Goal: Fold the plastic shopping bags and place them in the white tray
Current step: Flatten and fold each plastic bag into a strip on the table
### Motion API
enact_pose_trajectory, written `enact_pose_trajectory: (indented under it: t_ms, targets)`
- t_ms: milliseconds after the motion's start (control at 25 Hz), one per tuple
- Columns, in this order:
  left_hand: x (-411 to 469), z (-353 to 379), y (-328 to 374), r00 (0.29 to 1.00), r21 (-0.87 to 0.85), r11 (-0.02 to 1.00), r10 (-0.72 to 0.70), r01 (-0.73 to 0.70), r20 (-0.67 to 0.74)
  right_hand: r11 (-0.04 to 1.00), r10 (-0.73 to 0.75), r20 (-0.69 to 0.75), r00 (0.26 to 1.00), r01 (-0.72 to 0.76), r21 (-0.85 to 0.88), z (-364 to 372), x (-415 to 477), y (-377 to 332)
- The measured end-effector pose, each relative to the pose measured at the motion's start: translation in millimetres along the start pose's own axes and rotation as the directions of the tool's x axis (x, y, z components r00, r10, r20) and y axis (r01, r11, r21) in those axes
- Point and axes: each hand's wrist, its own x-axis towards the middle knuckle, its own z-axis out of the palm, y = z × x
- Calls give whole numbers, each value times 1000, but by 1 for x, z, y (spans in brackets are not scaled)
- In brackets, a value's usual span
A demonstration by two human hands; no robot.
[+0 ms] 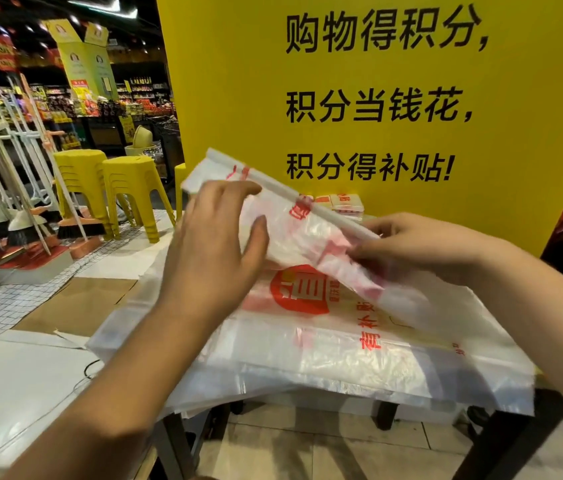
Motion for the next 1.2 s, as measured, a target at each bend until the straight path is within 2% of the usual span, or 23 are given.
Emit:
enact_pose_trajectory:
  t_ms: [80, 160, 280, 320, 400, 440, 520, 600, 640, 720, 760, 800, 840, 920, 1040, 1200]
  targets:
    - [-26, -1, 28, 971, -272, 942, -151, 198, 184, 941, 91, 4, 996, -87, 328, 7, 5, -9]
    - [-44, 4, 46, 889, -483, 772, -225, 412, 399, 843, 171, -2, 985, -145, 518, 19, 11, -17]
    - [-60, 11, 55, 807, -636, 536, -162, 556, 569, 658, 196, -23, 980, -114, 744, 35, 19, -23]
    - [-64, 11, 56, 790, -655, 486, -134, 578, 598, 602, 207, -61, 977, -78, 795, 39, 22, -22]
    - [-73, 10, 55, 779, -666, 452, -114, 593, 617, 544, 238, -116, 964, -33, 839, 47, 26, -17]
    - [-77, 9, 55, 769, -652, 449, -138, 611, 625, 559, 259, -123, 958, -45, 828, 52, 27, -11]
    - [-87, 8, 53, 726, -594, 448, -216, 668, 653, 717, 320, -136, 938, -146, 681, 62, 27, 3]
    - [-98, 13, 51, 695, -527, 481, -289, 700, 658, 906, 330, -186, 926, -255, 337, 64, 22, 15]
    - [-104, 15, 51, 681, -500, 490, -322, 714, 657, 955, 289, -234, 928, -264, 133, 63, 16, 18]
    - [-112, 17, 55, 662, -483, 470, -374, 739, 650, 943, 77, -368, 927, -187, -274, 63, -10, 26]
    - [-117, 19, 55, 653, -484, 450, -393, 751, 647, 907, -86, -412, 907, -100, -410, 68, -33, 30]
    - [-121, 22, 55, 654, -499, 430, -402, 753, 641, 883, -233, -420, 877, 10, -470, 76, -60, 36]
    - [-126, 23, 56, 662, -520, 412, -400, 748, 634, 872, -347, -410, 843, 129, -471, 89, -89, 41]
    - [-131, 24, 61, 676, -570, 364, -368, 737, 639, 867, -437, -384, 814, 267, -421, 121, -135, 58]
    - [-137, 24, 67, 667, -602, 287, -359, 745, 653, 855, -489, -388, 781, 340, -392, 161, -156, 79]
    - [-146, 23, 71, 666, -586, 317, -349, 746, 659, 889, -457, -509, 729, 362, -280, 166, -154, 78]
